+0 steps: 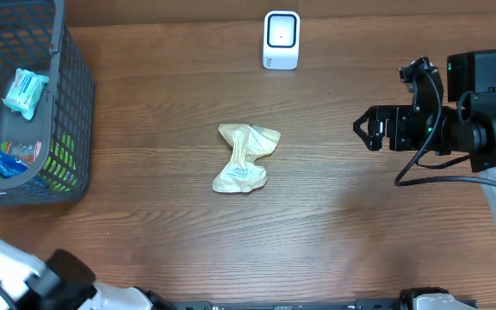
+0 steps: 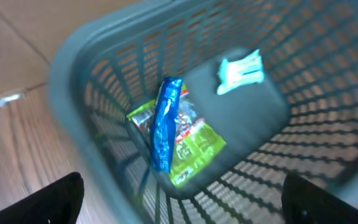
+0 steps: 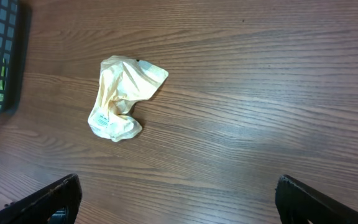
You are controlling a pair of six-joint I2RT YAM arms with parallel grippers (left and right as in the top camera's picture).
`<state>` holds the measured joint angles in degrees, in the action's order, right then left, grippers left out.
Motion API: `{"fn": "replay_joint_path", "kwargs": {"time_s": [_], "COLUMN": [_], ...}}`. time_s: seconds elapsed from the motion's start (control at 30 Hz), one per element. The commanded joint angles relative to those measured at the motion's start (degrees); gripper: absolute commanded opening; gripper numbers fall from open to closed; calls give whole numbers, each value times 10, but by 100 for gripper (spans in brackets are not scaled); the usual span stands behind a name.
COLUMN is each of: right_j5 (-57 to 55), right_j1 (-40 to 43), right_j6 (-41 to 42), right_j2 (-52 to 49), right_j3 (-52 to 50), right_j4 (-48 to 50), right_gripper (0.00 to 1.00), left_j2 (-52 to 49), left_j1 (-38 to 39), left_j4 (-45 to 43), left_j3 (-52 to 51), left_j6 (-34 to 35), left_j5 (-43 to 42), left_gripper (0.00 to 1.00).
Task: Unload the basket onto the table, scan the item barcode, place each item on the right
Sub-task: 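Reach into the basket and grasp the blue snack bar with left gripper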
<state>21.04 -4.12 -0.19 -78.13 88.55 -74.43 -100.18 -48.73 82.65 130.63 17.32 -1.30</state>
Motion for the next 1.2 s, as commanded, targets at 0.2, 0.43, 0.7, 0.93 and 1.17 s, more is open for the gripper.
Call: {"fn": "replay_joint_path", "kwargs": {"time_s": [0.2,0.43,0.7,0.93,1.17], "right_j5": [5,5,5,5,5], "right_j1": [2,2,2,2,2], "right_j6": [-1,-1,-1,-3,-3], "right_j2": [7,7,7,7,7], "right_j3": [15,15,15,15,15], "right_j4": [2,1,1,2,6], "right_gripper": [100,100,100,100,100], "left_j2": [-116,-181,-262,-301,-317], "left_j1": [28,41,41,42,52], "left_j4": [-60,-23,-13,-29,-65], "left_j3": [-30,-30,-30,-32,-84], "left_j6": [-73,-43,-41,-40,-26], "left_j5": [-27,74,75,79,107], "left_gripper": [92,93,91,90,87]}}
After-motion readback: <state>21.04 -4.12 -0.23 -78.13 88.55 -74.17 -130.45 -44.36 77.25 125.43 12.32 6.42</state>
